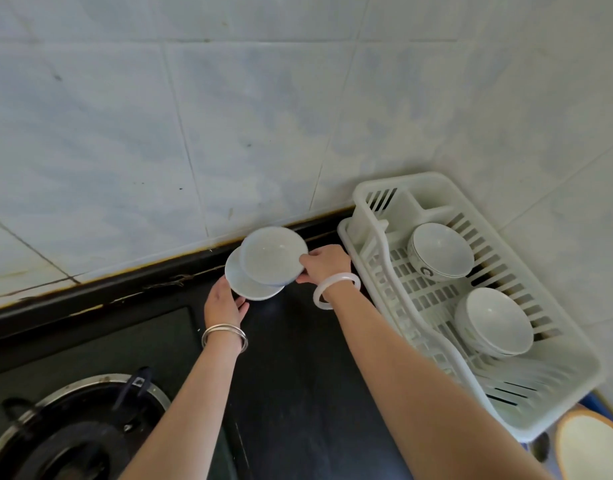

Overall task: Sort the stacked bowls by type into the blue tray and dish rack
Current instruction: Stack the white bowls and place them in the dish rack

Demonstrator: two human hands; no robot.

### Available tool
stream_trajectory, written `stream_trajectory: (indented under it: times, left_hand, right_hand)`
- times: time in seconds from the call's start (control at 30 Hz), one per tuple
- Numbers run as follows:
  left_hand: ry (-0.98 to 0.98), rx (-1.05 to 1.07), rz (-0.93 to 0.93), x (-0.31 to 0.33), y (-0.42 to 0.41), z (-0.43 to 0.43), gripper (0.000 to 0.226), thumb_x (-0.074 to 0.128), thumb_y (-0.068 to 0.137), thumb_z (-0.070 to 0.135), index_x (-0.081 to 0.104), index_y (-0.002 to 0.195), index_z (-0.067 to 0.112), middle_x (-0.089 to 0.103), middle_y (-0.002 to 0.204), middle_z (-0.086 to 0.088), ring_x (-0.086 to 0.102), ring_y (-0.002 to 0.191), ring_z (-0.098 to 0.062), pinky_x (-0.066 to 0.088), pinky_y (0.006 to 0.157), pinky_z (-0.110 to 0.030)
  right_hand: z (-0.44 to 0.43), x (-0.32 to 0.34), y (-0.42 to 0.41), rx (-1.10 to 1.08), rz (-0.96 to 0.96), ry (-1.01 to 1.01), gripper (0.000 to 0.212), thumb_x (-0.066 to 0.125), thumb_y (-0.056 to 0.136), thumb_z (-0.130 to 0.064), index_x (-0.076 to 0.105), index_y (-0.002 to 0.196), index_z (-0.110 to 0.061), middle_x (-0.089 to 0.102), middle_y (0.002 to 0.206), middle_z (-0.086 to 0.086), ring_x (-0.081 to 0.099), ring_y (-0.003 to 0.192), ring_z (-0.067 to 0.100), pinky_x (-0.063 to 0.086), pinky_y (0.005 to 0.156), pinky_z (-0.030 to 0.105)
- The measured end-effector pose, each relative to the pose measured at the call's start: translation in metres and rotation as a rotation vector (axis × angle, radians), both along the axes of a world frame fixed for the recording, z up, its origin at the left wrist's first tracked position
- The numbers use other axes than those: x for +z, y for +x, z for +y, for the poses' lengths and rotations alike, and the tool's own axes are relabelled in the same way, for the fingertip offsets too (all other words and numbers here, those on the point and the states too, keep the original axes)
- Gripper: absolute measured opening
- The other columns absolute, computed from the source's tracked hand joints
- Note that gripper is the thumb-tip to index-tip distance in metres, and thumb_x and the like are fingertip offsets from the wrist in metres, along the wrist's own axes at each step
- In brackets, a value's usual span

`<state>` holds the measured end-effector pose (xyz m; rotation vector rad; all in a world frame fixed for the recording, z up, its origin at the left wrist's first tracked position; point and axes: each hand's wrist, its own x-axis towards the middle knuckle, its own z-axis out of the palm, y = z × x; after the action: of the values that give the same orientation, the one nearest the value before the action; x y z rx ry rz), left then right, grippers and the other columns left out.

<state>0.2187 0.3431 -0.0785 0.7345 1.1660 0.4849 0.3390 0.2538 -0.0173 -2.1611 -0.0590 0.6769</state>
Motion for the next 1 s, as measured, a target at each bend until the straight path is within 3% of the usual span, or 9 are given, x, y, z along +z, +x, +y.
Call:
stream_trajectory:
  times: [0.17, 0.33, 0.5, 0.6, 0.67, 0.73, 0.87, 1.0]
  left_hand:
    - [-0.003, 0.017, -0.006, 0.002, 0.001, 0.001, 0.028, 0.046, 0.092, 0.03, 0.056, 0.118, 0.025, 0.056, 0.115, 0.0, 0.055, 0.107, -0.024, 0.047, 0.092, -0.039]
    - [0.043, -0.03, 0.031, 0.002, 0.004, 0.005, 0.036, 0.047, 0.093, 0.023, 0.05, 0.128, 0.022, 0.054, 0.127, -0.006, 0.054, 0.112, -0.026, 0.046, 0.095, -0.04]
    - [0.066, -0.125, 0.069, 0.001, 0.005, 0.017, 0.04, 0.046, 0.091, 0.008, 0.05, 0.129, 0.021, 0.052, 0.132, -0.007, 0.052, 0.104, -0.022, 0.046, 0.093, -0.04]
    - [0.026, -0.147, 0.07, 0.003, 0.006, 0.024, 0.041, 0.047, 0.091, 0.005, 0.05, 0.129, 0.019, 0.051, 0.134, -0.01, 0.053, 0.112, -0.027, 0.046, 0.093, -0.041]
    - [0.008, -0.143, 0.071, 0.007, 0.007, 0.026, 0.041, 0.047, 0.091, 0.004, 0.05, 0.129, 0.018, 0.051, 0.134, -0.011, 0.053, 0.117, -0.03, 0.046, 0.093, -0.041]
    - [-0.003, -0.136, 0.063, 0.011, 0.007, 0.025, 0.04, 0.047, 0.09, 0.003, 0.051, 0.128, 0.016, 0.052, 0.133, -0.013, 0.053, 0.117, -0.031, 0.047, 0.09, -0.04]
    - [0.008, -0.168, 0.046, 0.021, 0.01, 0.019, 0.039, 0.047, 0.089, 0.0, 0.053, 0.125, 0.013, 0.054, 0.13, -0.016, 0.055, 0.114, -0.033, 0.049, 0.087, -0.039]
    - [0.082, -0.289, 0.0, 0.044, 0.023, 0.006, 0.039, 0.048, 0.089, 0.002, 0.054, 0.125, 0.015, 0.058, 0.124, -0.013, 0.058, 0.11, -0.03, 0.051, 0.085, -0.038]
  right_hand:
    - [0.012, -0.002, -0.012, 0.064, -0.049, -0.095, 0.015, 0.057, 0.084, -0.011, 0.068, 0.087, -0.001, 0.074, 0.079, 0.017, 0.072, 0.075, 0.028, 0.059, 0.074, 0.036]
    - [0.018, -0.005, -0.013, 0.09, -0.046, -0.123, 0.015, 0.058, 0.085, -0.014, 0.068, 0.091, -0.004, 0.074, 0.081, 0.015, 0.072, 0.077, 0.025, 0.054, 0.067, 0.029]
    - [0.019, -0.01, -0.009, 0.092, 0.012, -0.113, 0.017, 0.062, 0.083, -0.014, 0.067, 0.096, -0.004, 0.072, 0.094, 0.017, 0.07, 0.085, 0.029, 0.057, 0.083, 0.039]
    - [0.018, -0.011, -0.005, 0.117, 0.101, -0.09, 0.041, 0.06, 0.085, -0.012, 0.056, 0.125, -0.009, 0.065, 0.112, 0.017, 0.066, 0.097, 0.031, 0.055, 0.089, 0.042]
    - [0.017, -0.011, -0.005, 0.093, 0.24, -0.003, 0.046, 0.055, 0.087, -0.006, 0.05, 0.132, -0.011, 0.062, 0.118, 0.019, 0.065, 0.1, 0.032, 0.055, 0.089, 0.042]
    - [0.014, -0.011, -0.005, 0.086, 0.31, 0.055, 0.04, 0.053, 0.087, -0.001, 0.056, 0.126, -0.007, 0.062, 0.118, 0.02, 0.065, 0.1, 0.031, 0.055, 0.089, 0.041]
    - [0.001, -0.009, -0.005, 0.07, 0.256, 0.079, 0.031, 0.054, 0.085, 0.001, 0.062, 0.115, -0.005, 0.064, 0.114, 0.02, 0.065, 0.098, 0.031, 0.057, 0.085, 0.039]
    - [-0.028, 0.01, 0.002, -0.011, 0.198, 0.199, 0.024, 0.059, 0.084, -0.006, 0.064, 0.106, -0.014, 0.065, 0.103, 0.012, 0.065, 0.094, 0.027, 0.058, 0.068, 0.03]
